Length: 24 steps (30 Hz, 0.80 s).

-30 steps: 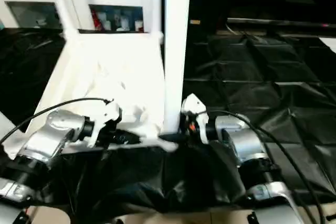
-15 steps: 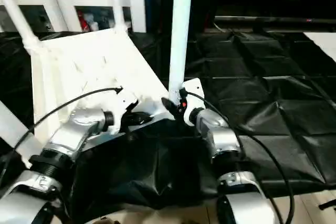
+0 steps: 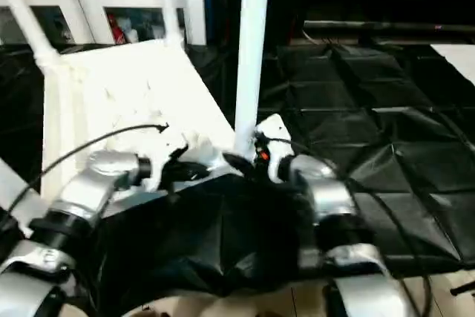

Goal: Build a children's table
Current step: Rotate leg to tighten

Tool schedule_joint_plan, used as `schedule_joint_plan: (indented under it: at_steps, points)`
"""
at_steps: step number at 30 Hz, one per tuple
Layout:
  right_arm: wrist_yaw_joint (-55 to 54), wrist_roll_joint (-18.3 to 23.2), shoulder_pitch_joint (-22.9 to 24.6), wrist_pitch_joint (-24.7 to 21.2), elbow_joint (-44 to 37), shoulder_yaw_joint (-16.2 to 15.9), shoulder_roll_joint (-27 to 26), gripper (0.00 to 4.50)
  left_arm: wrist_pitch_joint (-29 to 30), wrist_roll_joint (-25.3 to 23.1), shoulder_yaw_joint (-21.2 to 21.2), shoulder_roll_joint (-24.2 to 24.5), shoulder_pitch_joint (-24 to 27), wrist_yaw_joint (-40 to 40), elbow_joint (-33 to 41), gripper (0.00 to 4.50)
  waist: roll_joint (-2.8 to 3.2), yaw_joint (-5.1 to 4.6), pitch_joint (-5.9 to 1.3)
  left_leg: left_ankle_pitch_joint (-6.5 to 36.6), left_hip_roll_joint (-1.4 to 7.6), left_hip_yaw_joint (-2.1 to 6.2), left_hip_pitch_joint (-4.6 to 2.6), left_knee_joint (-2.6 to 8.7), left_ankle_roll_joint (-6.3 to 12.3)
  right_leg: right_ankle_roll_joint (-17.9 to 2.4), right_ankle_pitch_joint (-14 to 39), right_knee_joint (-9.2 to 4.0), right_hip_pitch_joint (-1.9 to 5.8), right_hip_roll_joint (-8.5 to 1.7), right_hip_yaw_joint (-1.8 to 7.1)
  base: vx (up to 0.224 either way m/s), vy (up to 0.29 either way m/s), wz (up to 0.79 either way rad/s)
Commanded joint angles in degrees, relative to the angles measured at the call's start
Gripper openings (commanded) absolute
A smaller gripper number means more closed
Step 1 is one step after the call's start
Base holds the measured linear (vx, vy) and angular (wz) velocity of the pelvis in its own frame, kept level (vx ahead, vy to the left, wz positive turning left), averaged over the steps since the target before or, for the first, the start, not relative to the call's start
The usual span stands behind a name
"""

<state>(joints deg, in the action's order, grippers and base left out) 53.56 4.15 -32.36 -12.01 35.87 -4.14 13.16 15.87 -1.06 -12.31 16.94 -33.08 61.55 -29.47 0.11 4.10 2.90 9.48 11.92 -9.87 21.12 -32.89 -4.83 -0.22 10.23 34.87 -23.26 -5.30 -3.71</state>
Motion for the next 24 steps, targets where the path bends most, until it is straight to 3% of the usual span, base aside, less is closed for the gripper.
schedule_joint_plan:
  at_steps: [1,8,11,14,15,16,19,24]
  points:
    - [12.51,1.98,1.67,-1.93,-3.85,-8.17,-0.74,3.7,-2.35,2.15,-1.53,-0.09,-0.9,3.28,3.35,0.0,-0.24,0.7,-3.63,13.06,1.02,-0.26,-0.34,3.65,3.18,-13.03,10.4,-4.0,3.2,-2.28,1.96,0.0,0.0,0.0]
    - [20.85,2.24,3.07,-3.89,-7.76,-10.49,3.79,3.7,-2.43,4.19,-2.74,4.19,1.77,12.65,6.78,0.0,-0.2,1.81,-3.55,14.46,1.37,-0.32,-0.62,3.84,2.33,-13.0,12.49,-3.99,2.82,-2.54,2.16,0.0,0.0,0.0]
    - [21.91,2.57,3.22,-4.82,-8.55,-10.94,4.29,3.4,-2.28,4.44,-3.2,4.9,2.23,13.8,7.23,0.0,-0.38,1.87,-3.54,14.53,1.29,-0.32,-0.68,3.9,2.03,-13.01,12.65,-4.01,2.72,-2.5,2.13,0.0,0.0,0.0]
    - [22.72,2.74,3.44,-5.6,-9.4,-11.6,4.79,3.35,-2.14,4.65,-3.42,5.13,2.33,14.09,7.4,0.0,-0.28,2.04,-3.54,14.17,1.29,-0.3,-0.68,3.89,1.68,-12.7,12.98,-3.99,2.75,-2.51,2.18,0.0,0.0,0.0]
    - [23.27,2.71,3.6,-6.03,-9.94,-11.91,5.02,3.0,-2.1,4.74,-3.5,5.25,2.37,14.25,7.49,0.0,-0.31,2.1,-3.57,13.97,1.24,-0.32,-0.64,3.84,1.71,-12.62,12.72,-3.95,2.76,-2.51,2.2,0.0,0.0,0.0]
    - [24.03,2.51,3.88,-6.58,-10.62,-12.41,5.28,2.99,-1.95,4.76,-3.44,5.22,2.42,14.33,7.72,0.0,-0.61,2.16,-3.58,13.58,1.23,-0.33,-0.62,3.84,1.77,-12.49,12.68,-3.97,2.78,-2.54,2.19,0.0,0.0,0.0]
    - [24.31,2.45,4.04,-6.91,-10.93,-12.47,5.25,2.71,-1.78,4.69,-3.29,5.07,2.46,14.26,7.94,0.0,-0.46,2.34,-3.6,13.03,1.23,-0.34,-0.59,3.79,1.81,-12.57,12.3,-3.87,2.75,-2.55,2.19,0.0,0.0,0.0]
    - [16.14,1.98,3.84,-4.65,-8.55,-9.92,1.88,2.6,-1.8,3.79,-1.78,2.69,1.34,8.38,6.4,0.0,-0.27,2.21,-3.59,13.68,1.15,-0.34,-0.65,3.78,1.33,-12.32,12.89,-4.01,2.64,-2.55,2.23,0.0,0.0,0.0]
